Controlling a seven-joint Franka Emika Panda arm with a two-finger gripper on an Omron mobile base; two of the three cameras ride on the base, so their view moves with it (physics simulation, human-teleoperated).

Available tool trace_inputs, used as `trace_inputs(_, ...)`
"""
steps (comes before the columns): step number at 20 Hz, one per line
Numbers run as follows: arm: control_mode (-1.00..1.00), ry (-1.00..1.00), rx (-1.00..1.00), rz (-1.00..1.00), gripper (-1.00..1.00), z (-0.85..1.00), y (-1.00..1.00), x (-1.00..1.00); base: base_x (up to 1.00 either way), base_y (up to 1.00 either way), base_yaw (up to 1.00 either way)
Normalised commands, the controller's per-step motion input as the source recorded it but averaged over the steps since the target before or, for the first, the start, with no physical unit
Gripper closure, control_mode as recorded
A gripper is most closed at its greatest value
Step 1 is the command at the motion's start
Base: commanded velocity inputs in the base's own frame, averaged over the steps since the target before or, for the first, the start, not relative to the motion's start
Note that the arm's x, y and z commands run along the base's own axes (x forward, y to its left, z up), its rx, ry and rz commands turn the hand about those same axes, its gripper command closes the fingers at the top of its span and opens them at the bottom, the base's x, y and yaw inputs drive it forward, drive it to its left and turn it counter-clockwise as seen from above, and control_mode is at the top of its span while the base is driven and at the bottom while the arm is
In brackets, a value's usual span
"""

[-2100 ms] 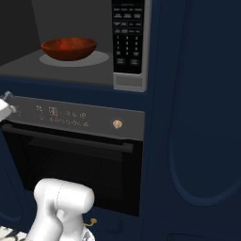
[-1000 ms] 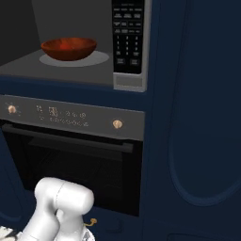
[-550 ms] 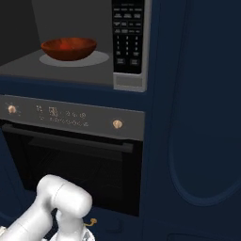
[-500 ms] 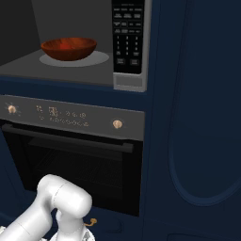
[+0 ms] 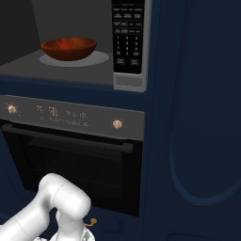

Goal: Pick the bell pepper from the sink and place it in the bowl. Then pick the bowl and place it in the microwave. Then close the microwave door and press the start button.

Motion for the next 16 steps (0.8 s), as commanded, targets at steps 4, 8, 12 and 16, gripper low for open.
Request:
trace_inputs(4, -1.00, -0.08, 0.36, 0.00, -1.00, 0.47, -1.00, -0.42, 0.00, 0.00, 0.00)
trace_inputs(8, -1.00, -0.03, 0.31, 0.08, -1.00, 0.47, -1.00, -0.28, 0.00, 0.00, 0.00)
trace_inputs(12, -1.00, 0.00, 0.29, 0.23, -1.00, 0.30, -1.00, -0.21, 0.00, 0.00, 0.00)
trace_inputs(16, -1.00, 0.00, 0.31, 0.30, -1.00, 0.23, -1.00, -0.19, 0.00, 0.00, 0.00)
